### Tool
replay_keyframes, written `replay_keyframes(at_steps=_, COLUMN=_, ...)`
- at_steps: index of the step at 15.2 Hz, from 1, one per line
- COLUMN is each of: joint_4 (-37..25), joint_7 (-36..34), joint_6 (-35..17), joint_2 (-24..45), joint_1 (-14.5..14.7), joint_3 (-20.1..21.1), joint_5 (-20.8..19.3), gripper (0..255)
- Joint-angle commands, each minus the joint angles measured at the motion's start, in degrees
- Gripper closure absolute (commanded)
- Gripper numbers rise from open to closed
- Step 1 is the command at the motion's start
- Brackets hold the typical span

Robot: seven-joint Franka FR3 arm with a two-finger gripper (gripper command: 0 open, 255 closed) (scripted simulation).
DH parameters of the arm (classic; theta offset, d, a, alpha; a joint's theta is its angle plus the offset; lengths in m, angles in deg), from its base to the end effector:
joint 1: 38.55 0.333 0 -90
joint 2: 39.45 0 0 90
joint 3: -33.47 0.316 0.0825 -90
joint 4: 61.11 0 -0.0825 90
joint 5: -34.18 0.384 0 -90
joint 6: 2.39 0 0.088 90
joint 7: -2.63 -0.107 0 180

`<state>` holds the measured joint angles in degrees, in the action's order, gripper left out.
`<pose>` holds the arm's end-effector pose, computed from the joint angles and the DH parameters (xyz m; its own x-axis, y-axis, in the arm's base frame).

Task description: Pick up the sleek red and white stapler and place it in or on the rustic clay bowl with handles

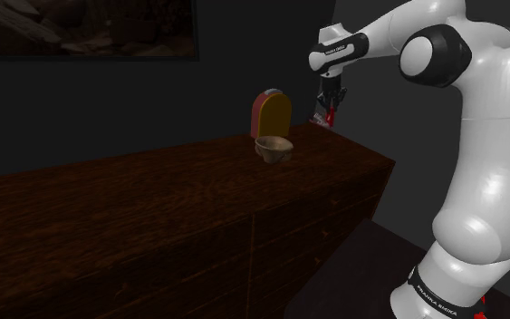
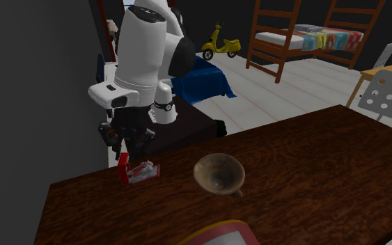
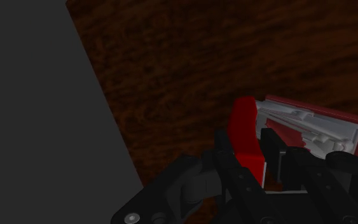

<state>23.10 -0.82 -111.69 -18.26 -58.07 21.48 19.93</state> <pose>0.5794 -0.3518 0.4827 0.8714 -0.4843 0.0778 -0.4832 -0.8204 0.3058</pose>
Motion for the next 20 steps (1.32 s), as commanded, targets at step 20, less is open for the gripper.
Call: replay_keyframes(at_steps=20, joint_4=-13.76, joint_7=-14.19, joint_6=16.01, joint_2=2.7, joint_1=12.56, joint_3=5.24, joint_5=-1.43, gripper=255)
